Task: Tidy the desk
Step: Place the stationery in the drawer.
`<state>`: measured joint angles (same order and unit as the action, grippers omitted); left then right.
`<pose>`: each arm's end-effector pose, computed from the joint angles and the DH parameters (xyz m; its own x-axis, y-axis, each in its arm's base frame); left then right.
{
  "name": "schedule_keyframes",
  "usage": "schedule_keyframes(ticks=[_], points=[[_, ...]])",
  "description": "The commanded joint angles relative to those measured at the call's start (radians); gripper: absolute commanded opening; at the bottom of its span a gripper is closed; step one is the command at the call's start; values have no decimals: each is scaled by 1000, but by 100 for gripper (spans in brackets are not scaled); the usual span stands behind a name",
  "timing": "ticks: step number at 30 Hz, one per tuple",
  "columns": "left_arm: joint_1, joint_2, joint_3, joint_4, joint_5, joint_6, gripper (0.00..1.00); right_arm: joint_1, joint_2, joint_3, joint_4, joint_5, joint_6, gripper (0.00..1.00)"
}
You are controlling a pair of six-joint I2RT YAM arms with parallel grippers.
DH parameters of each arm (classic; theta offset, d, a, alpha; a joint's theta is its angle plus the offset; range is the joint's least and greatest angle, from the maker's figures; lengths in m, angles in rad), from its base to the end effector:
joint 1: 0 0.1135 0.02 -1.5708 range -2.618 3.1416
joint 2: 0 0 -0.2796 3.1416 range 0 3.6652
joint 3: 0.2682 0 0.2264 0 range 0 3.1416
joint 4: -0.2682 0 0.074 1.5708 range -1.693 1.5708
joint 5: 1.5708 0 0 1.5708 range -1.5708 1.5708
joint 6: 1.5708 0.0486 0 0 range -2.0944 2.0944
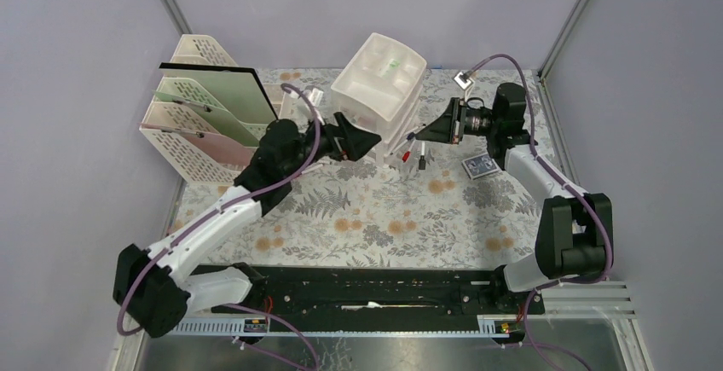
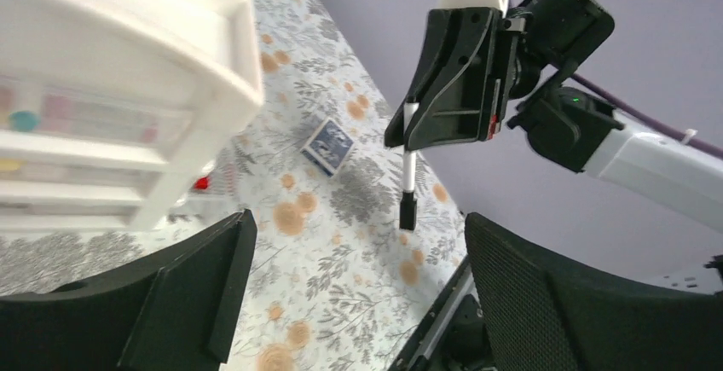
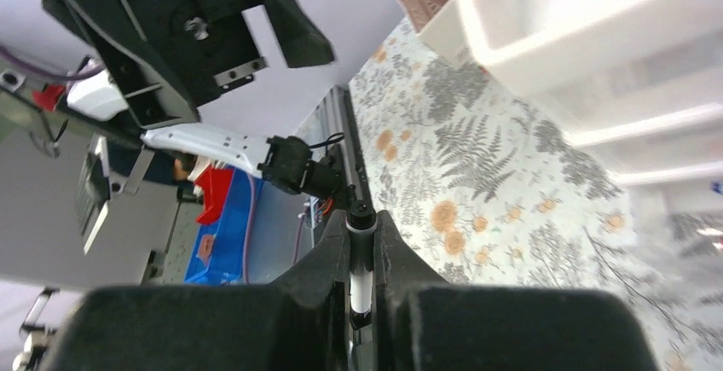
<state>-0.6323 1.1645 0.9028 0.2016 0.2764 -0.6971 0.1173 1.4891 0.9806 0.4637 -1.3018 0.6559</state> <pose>0.1990 -0.1623 0.3646 -0.5432 -0.3676 -0.7548 0.5733 0.4944 -0.6534 0.2963 0.0821 0.3344 -0.6375 0.0881 -0.7654 -0.7555 0.1231 0.6435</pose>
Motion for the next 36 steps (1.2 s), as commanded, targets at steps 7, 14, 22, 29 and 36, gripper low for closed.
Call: schedule_keyframes(ticks=[7, 14, 22, 29, 36], points=[[70, -149, -189, -75, -194, 83, 99, -77, 19, 86, -316, 218, -274, 0], [84, -196, -243, -100, -253, 109, 99, -77, 80, 133, -366, 332, -278, 1], [90, -192, -246, -172, -273, 150, 99, -77, 152, 141, -300, 415, -123, 3], [94, -182, -245, -198, -273, 151, 99, -67, 248, 179, -285, 530, 20, 6], [97, -180, -241, -227, -304, 154, 99, -51, 332, 236, -303, 593, 57, 7]])
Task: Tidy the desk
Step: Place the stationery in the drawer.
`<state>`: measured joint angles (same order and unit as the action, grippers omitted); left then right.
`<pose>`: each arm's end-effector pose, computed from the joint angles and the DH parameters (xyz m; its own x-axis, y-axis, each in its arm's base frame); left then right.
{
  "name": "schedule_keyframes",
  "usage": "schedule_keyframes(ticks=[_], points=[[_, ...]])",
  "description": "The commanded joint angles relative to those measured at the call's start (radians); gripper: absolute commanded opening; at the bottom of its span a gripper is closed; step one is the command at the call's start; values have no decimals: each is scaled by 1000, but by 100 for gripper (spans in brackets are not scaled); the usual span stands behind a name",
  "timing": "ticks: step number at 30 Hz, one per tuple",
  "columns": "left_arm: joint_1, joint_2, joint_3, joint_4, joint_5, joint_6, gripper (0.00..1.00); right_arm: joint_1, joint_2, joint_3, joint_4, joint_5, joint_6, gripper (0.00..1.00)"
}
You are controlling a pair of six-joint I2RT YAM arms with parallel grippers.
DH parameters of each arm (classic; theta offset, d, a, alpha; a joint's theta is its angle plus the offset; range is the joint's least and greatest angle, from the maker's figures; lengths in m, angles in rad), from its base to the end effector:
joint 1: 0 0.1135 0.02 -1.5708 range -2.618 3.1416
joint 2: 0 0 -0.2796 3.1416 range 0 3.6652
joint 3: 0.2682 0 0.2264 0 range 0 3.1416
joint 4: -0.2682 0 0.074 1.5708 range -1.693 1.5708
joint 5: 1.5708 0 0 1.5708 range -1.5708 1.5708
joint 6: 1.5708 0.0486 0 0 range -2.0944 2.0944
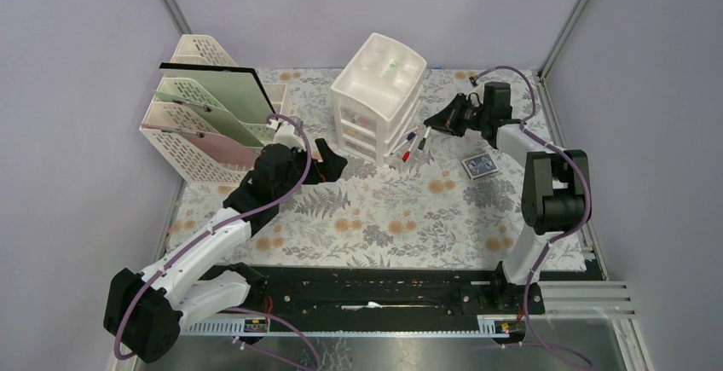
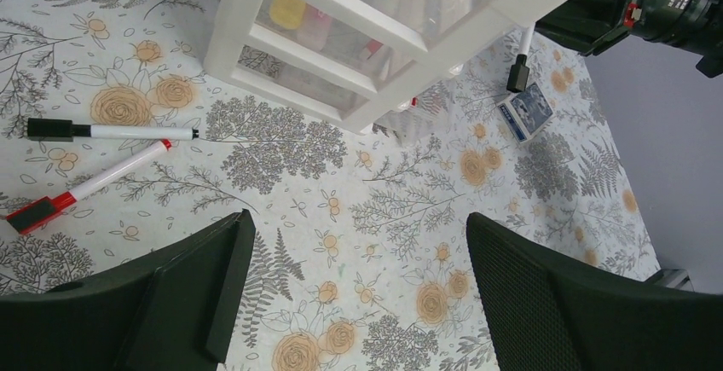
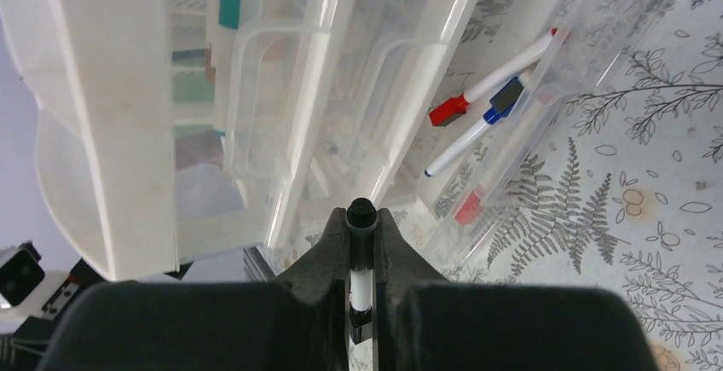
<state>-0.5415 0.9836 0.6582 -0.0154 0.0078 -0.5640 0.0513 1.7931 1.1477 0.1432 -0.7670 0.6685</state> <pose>0.1769 -0.1068 0.2923 -0.5210 -0.3105 -0.7951 0.2878 0.8131 -0.5060 0.3854 0.0536 0.2504 -0.7767 0.4070 -0.4808 -0.2077 0.5551 0.8054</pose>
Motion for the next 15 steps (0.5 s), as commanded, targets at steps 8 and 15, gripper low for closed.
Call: schedule_keyframes(ticks=[8, 15], points=[[10, 2, 4, -36, -42, 34, 99, 34, 107, 159, -63, 171, 42, 10], [11, 9, 3, -39, -43, 40, 99, 55, 167, 194, -67, 172, 65, 15]])
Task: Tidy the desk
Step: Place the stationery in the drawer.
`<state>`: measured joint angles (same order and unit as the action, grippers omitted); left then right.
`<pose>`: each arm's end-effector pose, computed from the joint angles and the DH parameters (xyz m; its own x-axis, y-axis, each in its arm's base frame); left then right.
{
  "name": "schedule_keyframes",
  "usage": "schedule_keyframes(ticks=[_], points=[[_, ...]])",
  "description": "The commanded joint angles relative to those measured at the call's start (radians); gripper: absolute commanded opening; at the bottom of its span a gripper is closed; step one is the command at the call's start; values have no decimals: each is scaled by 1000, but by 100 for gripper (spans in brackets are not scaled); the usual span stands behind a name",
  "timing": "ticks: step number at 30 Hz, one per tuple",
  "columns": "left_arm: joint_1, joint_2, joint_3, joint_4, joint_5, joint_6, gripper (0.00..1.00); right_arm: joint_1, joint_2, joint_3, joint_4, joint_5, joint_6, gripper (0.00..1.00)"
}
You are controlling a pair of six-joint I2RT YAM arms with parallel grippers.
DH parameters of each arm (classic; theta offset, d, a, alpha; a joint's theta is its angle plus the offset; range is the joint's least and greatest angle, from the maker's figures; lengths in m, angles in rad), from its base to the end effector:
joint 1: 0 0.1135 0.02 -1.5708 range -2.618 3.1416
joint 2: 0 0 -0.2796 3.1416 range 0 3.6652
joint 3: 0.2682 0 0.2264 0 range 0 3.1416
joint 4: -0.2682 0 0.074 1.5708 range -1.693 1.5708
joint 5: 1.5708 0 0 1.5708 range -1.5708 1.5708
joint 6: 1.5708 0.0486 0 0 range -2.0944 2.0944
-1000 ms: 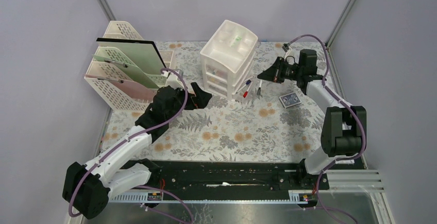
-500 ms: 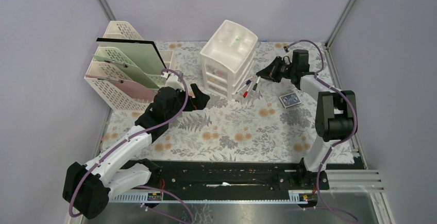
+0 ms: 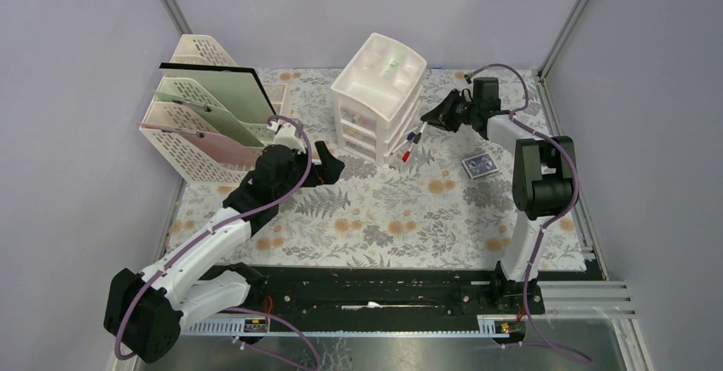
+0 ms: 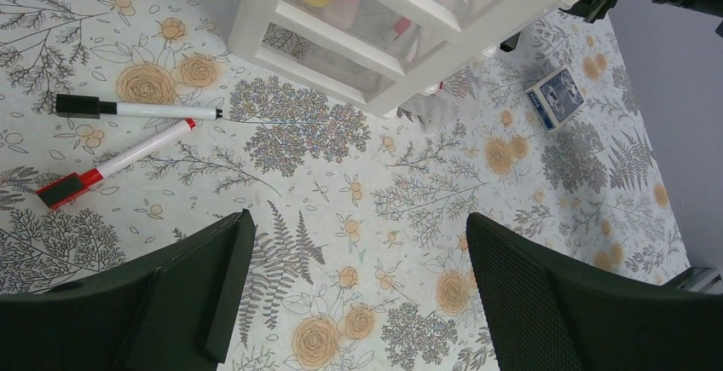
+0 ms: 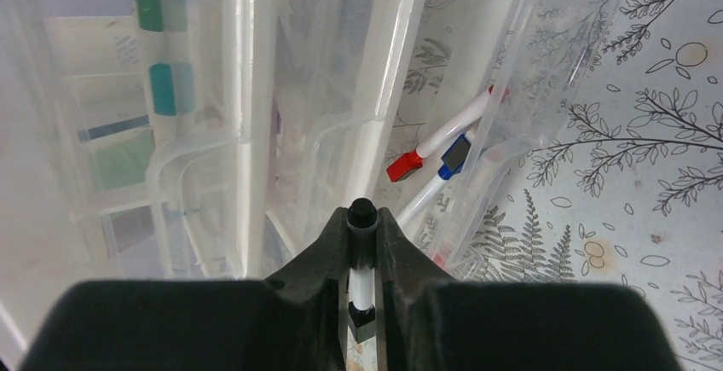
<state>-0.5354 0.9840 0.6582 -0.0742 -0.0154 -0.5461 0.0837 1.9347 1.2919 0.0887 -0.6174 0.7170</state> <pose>0.1759 -0.1035 0.2856 -0.5448 -0.2806 -0.7902 0.2516 0.8443 -0.4732 0.4230 0.0637 0.2322 -0.7624 0.4737 -0.4408 -0.0766 0.6104 0.7884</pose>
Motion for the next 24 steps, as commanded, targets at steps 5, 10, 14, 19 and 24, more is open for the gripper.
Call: schedule_keyframes(ticks=[5, 10, 14, 19, 24], points=[[6, 20, 7, 19, -18, 26, 99, 31, 43, 64, -13, 25, 18, 18], [8, 38, 17, 22, -15, 35, 99, 37, 61, 78, -13, 19, 22, 29], [11, 52, 27, 19, -9, 47, 99, 41, 66, 79, -13, 12, 27, 35], [13, 58, 37, 7, -3, 71, 99, 41, 53, 78, -13, -4, 21, 38], [14, 78, 93, -80, -15, 138, 99, 35, -3, 68, -11, -61, -53, 39]])
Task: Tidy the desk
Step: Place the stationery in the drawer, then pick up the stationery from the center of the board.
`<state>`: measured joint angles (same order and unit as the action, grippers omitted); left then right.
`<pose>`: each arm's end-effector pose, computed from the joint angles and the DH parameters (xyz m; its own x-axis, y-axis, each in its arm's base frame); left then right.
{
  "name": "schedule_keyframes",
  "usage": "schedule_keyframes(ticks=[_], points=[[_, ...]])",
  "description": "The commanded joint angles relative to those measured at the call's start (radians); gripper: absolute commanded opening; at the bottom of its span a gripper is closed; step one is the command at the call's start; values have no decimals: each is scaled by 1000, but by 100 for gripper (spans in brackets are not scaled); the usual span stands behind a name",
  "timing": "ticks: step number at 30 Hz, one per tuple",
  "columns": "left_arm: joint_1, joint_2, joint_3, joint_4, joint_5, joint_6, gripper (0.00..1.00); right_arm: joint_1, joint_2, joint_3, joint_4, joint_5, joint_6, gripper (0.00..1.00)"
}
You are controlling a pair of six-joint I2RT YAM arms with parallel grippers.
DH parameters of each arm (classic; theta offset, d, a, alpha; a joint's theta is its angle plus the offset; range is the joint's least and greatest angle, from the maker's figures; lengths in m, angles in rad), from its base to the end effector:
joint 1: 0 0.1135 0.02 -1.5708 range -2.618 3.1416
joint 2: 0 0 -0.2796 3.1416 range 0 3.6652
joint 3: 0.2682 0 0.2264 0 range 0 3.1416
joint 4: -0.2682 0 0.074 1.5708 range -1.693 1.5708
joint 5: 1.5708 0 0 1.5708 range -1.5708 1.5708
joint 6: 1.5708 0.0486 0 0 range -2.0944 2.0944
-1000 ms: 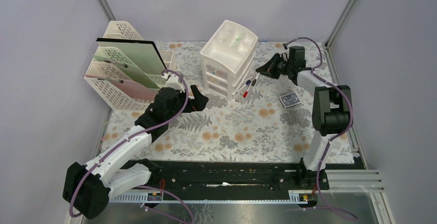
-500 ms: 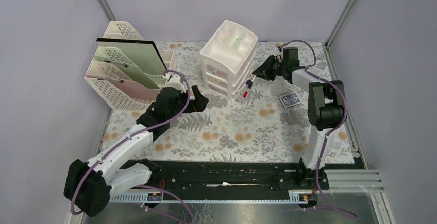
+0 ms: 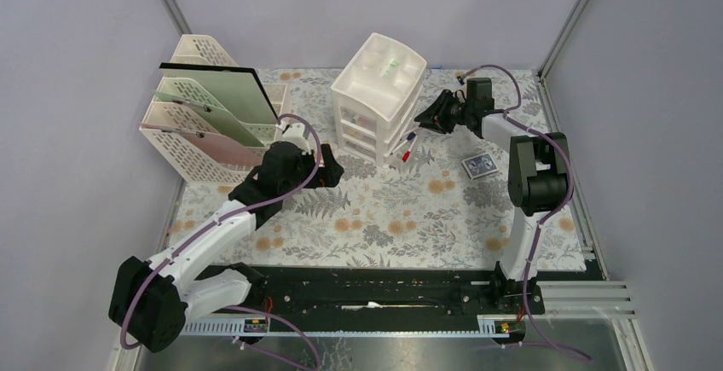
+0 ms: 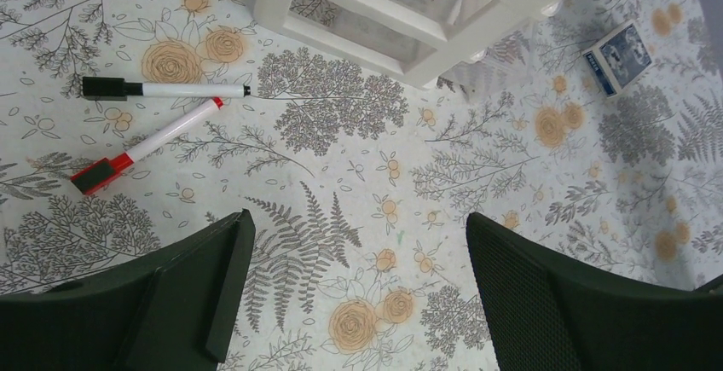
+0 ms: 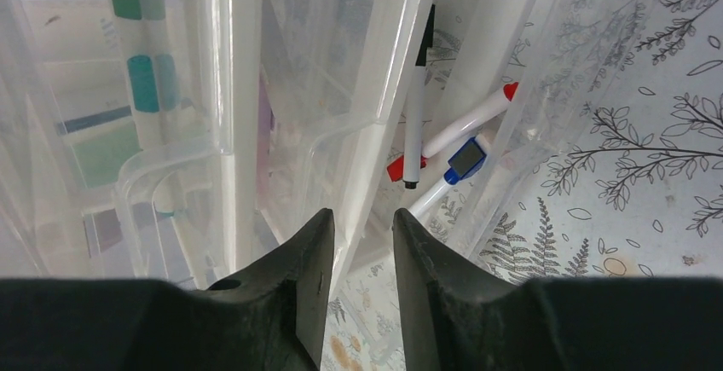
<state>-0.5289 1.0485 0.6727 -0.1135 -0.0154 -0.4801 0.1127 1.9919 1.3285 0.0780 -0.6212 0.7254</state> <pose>0.1850 -0.1072 0.2739 -0.5875 -0.1915 -0.7862 0.2497 0.8813 -0.4013 0.4319 0.0773 0.2188 -0.7913 0.4534 -0.4103 -0.0648 0.6050 0.7936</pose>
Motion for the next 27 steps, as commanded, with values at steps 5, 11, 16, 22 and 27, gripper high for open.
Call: schedule_keyframes(ticks=[5, 11, 16, 22, 27], points=[[11, 63, 125, -120, -33, 143, 99, -22, -140, -10, 17, -251, -228, 42], [23, 215, 271, -256, -53, 284, 99, -60, -273, -76, -37, -446, -461, 43], [32, 358, 378, -362, -66, 400, 98, -80, -370, -132, -137, -438, -592, 47], [80, 473, 432, -439, -46, 553, 96, -107, -429, -193, -167, -444, -655, 49], [131, 559, 446, -440, 10, 629, 89, -152, -463, -237, -183, -437, -688, 51]])
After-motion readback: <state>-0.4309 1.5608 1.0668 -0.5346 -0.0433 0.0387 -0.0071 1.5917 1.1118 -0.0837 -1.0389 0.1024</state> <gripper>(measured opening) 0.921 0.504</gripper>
